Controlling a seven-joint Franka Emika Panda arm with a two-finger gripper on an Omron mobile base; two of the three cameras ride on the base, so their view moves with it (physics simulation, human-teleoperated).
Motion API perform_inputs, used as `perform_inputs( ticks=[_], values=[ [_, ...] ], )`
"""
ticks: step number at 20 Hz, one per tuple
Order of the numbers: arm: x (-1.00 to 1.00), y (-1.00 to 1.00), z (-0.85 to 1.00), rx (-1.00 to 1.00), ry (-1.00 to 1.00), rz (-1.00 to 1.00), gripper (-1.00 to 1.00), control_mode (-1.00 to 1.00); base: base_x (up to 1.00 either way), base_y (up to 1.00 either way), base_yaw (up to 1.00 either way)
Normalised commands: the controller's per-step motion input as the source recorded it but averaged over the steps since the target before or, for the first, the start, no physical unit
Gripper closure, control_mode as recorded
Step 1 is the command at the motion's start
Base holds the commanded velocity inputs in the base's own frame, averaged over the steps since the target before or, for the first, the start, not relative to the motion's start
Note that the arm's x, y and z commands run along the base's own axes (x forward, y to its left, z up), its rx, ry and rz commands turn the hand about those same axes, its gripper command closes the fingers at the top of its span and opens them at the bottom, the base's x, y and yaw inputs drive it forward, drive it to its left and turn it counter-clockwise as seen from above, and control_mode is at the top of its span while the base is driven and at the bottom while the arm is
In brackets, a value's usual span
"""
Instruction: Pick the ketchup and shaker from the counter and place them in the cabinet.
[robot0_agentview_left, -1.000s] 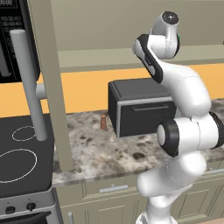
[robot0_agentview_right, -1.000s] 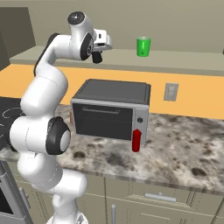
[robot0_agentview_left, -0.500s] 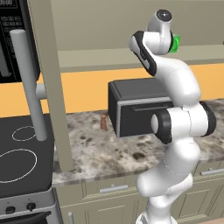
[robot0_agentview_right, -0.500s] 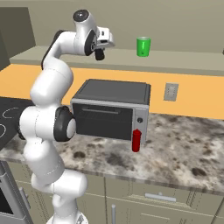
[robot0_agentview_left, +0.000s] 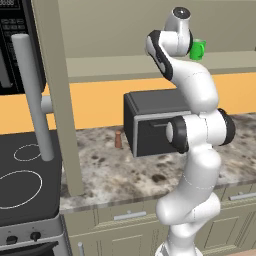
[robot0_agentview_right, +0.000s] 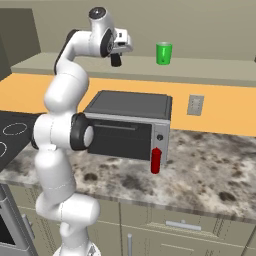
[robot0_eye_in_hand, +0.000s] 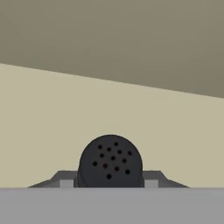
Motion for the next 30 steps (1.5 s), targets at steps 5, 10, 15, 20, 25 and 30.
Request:
perform_inputs(
  ticks=[5, 10, 15, 20, 25, 30],
  values=[
    [0.23, 0.0, -0.45, 0.0, 0.02, 0.0, 1.0, -1.0, 0.0, 0.0, 0.0],
    [0.1, 0.0, -0.59, 0.0, 0.0, 0.0, 1.0, -1.0, 0.0, 0.0, 0.0],
    [0.0, 0.0, -0.52, 0.0, 0.0, 0.0, -1.0, -1.0, 0.0, 0.0, 0.0],
    [0.0, 0.0, -0.02, 0.0, -0.05, 0.0, -1.0, -1.0, 0.0, 0.0, 0.0],
    [0.0, 0.0, 0.0, 0.0, -0.1, 0.0, -1.0, -1.0, 0.0, 0.0, 0.0],
    [0.0, 0.0, 0.0, 0.0, -0.17, 0.0, -1.0, -1.0, 0.0, 0.0, 0.0]
  ],
)
